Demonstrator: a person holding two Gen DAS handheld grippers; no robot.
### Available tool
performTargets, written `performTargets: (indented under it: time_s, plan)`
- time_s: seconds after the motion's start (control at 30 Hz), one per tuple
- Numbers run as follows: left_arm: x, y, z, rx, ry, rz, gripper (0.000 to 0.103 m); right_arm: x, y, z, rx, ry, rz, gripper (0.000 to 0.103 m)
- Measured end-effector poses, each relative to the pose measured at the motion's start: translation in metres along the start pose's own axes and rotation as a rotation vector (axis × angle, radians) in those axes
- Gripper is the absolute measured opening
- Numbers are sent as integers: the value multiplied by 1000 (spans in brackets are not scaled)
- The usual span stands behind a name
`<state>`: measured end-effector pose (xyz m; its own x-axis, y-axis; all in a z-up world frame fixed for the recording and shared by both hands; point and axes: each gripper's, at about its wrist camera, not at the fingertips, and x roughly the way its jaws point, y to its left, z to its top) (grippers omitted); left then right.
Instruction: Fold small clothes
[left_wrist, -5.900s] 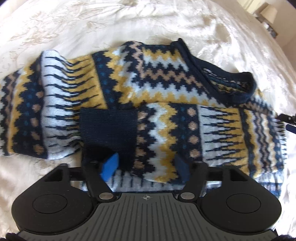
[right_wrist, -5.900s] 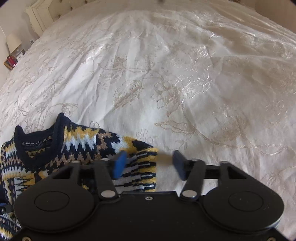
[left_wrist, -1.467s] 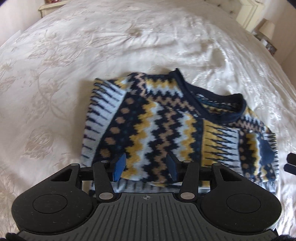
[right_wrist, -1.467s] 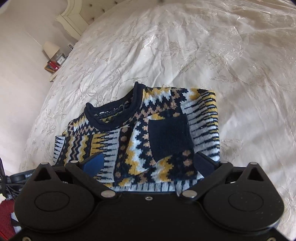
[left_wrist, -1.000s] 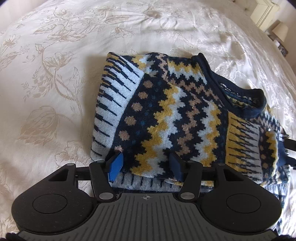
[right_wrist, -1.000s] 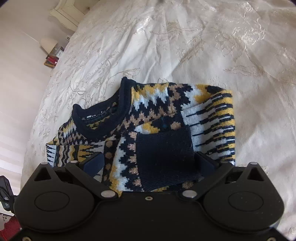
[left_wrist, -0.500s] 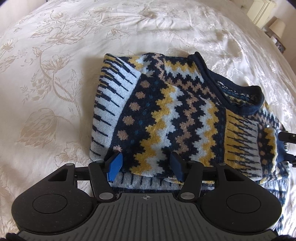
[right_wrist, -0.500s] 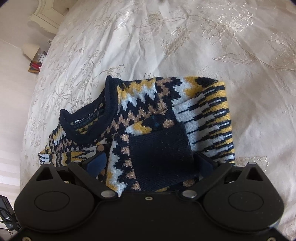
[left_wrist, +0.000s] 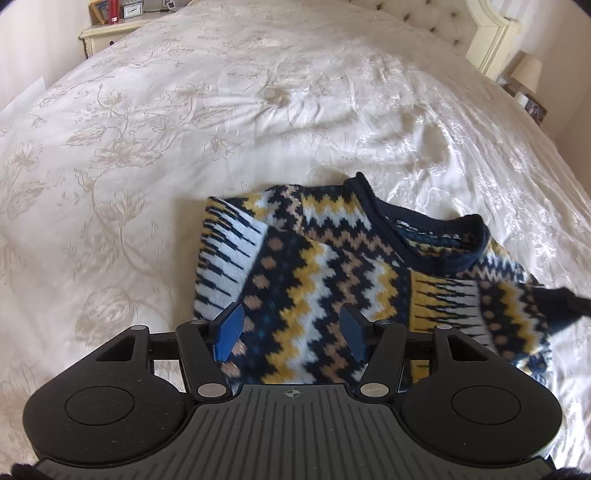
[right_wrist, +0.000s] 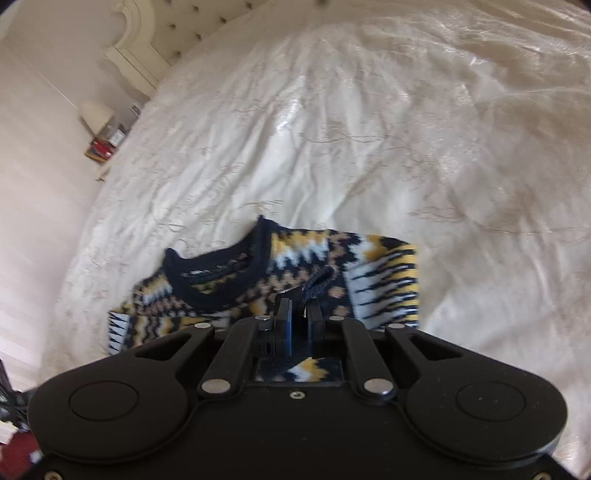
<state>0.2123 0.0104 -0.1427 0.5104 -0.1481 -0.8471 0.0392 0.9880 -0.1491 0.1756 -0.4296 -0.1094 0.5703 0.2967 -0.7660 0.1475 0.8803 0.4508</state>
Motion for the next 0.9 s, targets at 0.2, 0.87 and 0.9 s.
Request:
performTargets:
  time_s: [0.2, 0.87, 0.9]
  plan:
    - [43, 11, 1, -19, 94, 96, 56, 38, -19, -16, -83, 138, -180, 17]
    - [-6, 46, -58, -71, 134, -66, 80, 2, -8, -56, -101, 89, -109, 89]
    - [-11, 45, -65, -72, 136, -66, 80, -1, -7, -62, -105, 95, -106, 92]
